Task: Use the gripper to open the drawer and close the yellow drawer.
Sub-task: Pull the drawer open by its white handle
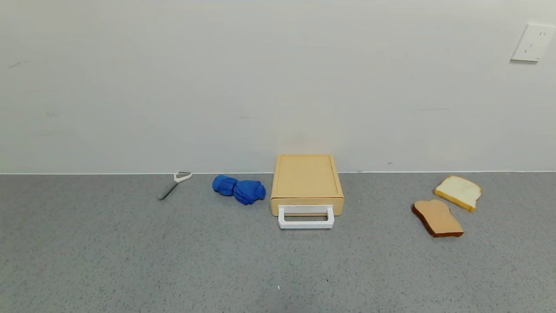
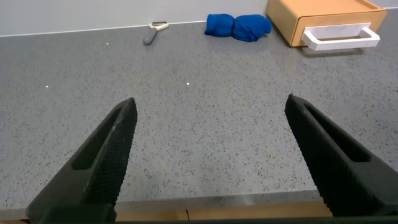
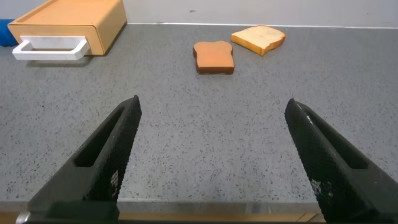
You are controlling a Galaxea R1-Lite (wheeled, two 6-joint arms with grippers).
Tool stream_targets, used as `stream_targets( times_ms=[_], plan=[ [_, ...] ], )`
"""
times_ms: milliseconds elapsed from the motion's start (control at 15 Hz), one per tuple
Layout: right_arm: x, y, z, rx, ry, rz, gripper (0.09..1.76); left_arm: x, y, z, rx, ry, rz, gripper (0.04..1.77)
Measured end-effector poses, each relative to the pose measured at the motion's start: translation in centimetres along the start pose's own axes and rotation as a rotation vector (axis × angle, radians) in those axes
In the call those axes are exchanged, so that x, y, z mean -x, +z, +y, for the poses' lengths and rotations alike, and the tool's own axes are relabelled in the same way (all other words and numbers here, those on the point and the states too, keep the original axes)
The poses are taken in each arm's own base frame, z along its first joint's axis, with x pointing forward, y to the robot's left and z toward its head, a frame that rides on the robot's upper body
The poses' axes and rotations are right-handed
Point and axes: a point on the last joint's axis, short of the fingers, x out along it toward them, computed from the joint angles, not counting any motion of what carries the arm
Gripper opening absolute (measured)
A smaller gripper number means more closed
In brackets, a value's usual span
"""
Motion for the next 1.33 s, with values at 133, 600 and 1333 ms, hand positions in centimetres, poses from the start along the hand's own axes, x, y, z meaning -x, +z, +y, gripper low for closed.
stream_targets(
  times_ms=[133,600,1333],
  plan=[
    [0.0,0.0,0.0,0.0,0.0,0.0,1.7,0.0,0.0,0.0,0.0,0.0,0.0,1.72],
    [0.0,0.0,0.0,0.0,0.0,0.0,1.7,0.0,0.0,0.0,-0.012,-0.002,-0.004,1.72],
    [0.0,0.0,0.0,0.0,0.0,0.0,1.7,-0.7,7.2,0.2,-0.015,-0.024,0.076,1.72]
  ],
)
